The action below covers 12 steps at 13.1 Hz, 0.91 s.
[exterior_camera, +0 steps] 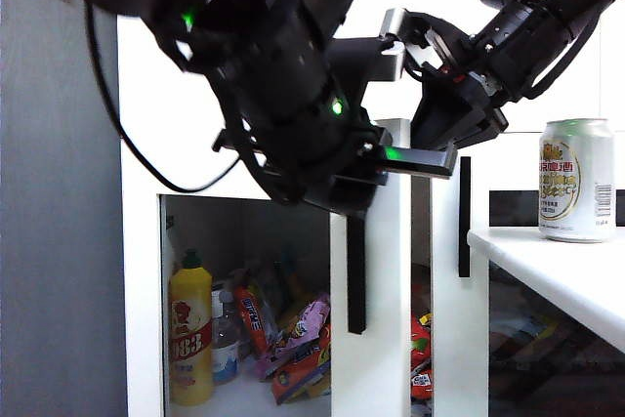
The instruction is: Open the left door of the white cabinet, pick up a can of beverage from the table on the right, place it inside the cabinet, and finally close the cabinet door.
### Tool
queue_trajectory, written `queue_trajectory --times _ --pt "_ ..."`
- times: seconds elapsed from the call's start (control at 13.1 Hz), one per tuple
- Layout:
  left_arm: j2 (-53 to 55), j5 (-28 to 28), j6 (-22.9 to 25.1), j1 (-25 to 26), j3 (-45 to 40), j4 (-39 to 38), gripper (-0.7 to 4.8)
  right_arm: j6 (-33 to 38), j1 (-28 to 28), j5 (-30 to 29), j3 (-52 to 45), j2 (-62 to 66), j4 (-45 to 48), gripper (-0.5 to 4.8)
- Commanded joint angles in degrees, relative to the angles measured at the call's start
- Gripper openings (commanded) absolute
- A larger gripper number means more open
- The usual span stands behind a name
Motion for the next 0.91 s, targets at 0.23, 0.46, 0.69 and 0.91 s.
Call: queue_trajectory --times 0.23,0.46,0.69,0.91 --pt "-4.94 0.26 2.89 -1.4 1.22 -4.44 -0.05 -0.81 1.29 -3.45 0.33 -0.24 -0.63 -0.08" --pt "-6.27 0.22 2.84 -1.44 1.22 -8.57 -0.05 -0.79 1.42 -3.91 0.33 -0.24 -0.76 -0.08" --pt "-11.63 -0.61 2.84 -1.42 1.2 -12.28 -0.05 -0.83 3.78 -3.87 0.33 -0.24 -0.87 -0.08" --pt "-16.48 -0.68 2.67 -1.42 1.18 -21.16 -0.05 -0.79 5.01 -3.91 0.48 -0.24 -0.24 -0.08"
